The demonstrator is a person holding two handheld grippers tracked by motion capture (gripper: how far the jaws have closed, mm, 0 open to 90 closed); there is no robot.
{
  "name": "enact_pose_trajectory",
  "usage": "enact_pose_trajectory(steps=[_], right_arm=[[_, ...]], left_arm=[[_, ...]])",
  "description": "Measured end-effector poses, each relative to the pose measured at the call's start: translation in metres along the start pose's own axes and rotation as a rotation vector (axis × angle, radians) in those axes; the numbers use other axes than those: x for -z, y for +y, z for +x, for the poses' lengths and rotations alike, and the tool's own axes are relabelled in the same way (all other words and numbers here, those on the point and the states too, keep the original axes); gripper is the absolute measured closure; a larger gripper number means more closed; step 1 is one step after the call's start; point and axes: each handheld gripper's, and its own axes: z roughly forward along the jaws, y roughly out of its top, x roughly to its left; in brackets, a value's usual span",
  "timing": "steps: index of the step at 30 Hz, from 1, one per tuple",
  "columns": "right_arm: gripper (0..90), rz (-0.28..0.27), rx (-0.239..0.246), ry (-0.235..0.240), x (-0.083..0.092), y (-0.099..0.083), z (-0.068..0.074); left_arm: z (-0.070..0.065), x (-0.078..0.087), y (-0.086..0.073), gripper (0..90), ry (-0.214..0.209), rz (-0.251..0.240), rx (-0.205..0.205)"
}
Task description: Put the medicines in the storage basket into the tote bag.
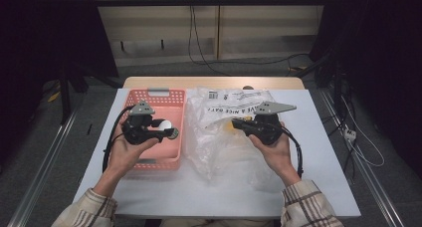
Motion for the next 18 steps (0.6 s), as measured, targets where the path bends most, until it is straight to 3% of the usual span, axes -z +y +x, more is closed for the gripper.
enact_pose_trajectory(steps=[4, 7, 14, 18], right_arm=[[90.0, 0.002, 0.002, 0.002, 0.0, 0.0, 0.001], [90.0, 0.001, 0.004, 0.0, 0.0, 0.001, 0.001], [90.0, 0.002, 0.005, -0.002, 0.001, 0.001, 0.001], [90.0, 0.001, 0.009, -0.003, 0.001, 0.002, 0.001]], left_arm=[[-0.012, 0.002, 0.004, 51.0, -0.022, -0.028, -0.015], [-0.022, 0.004, 0.007, 51.0, -0.086, -0.045, -0.029], [-0.045, 0.008, 0.014, 51.0, -0.105, -0.081, -0.085], [-0.053, 0.007, 0.016, 51.0, -0.149, -0.096, -0.089]])
